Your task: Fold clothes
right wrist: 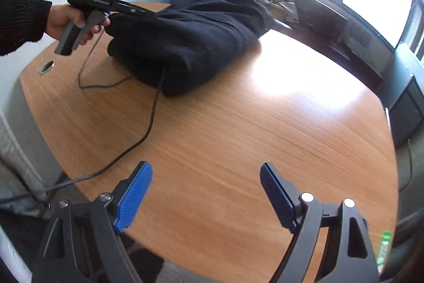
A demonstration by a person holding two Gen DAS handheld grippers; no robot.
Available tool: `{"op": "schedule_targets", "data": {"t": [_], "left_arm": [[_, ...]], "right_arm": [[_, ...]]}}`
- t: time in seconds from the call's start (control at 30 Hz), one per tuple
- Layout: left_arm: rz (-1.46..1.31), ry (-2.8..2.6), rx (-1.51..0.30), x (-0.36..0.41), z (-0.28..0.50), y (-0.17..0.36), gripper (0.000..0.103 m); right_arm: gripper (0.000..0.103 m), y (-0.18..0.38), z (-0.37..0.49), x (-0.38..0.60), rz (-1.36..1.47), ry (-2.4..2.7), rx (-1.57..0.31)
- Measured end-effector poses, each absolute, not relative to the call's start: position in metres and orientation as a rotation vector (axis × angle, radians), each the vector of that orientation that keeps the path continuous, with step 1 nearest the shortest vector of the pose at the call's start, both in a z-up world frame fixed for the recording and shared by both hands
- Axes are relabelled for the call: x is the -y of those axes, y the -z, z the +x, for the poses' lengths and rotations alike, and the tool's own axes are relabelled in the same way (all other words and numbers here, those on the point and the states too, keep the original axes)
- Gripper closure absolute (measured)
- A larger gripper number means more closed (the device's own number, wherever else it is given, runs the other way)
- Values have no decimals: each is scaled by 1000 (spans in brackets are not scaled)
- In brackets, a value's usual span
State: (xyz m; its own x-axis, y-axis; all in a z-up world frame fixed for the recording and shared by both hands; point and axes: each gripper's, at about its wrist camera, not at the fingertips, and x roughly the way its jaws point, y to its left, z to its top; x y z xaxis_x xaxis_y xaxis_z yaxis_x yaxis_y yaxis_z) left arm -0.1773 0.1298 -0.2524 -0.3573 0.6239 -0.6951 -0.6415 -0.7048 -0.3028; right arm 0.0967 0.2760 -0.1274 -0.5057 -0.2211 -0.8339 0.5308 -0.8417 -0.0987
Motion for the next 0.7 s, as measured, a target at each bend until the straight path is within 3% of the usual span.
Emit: {"op": "schedule_targets", "data": {"t": [0.37,0.53,0.7], "left_arm": [[-1211,-1960,-226,-103,-63,199,13],[-1312,-1997,-198,-76,1,184,13],[-1247,-2159,-72,-53,55,129,13]], "right_arm": [[16,96,138,-359,1331,2355,-595],[16,66,133,-385,1261,2470,-541],[16,44,120,-359,1045,2516,-413]]}}
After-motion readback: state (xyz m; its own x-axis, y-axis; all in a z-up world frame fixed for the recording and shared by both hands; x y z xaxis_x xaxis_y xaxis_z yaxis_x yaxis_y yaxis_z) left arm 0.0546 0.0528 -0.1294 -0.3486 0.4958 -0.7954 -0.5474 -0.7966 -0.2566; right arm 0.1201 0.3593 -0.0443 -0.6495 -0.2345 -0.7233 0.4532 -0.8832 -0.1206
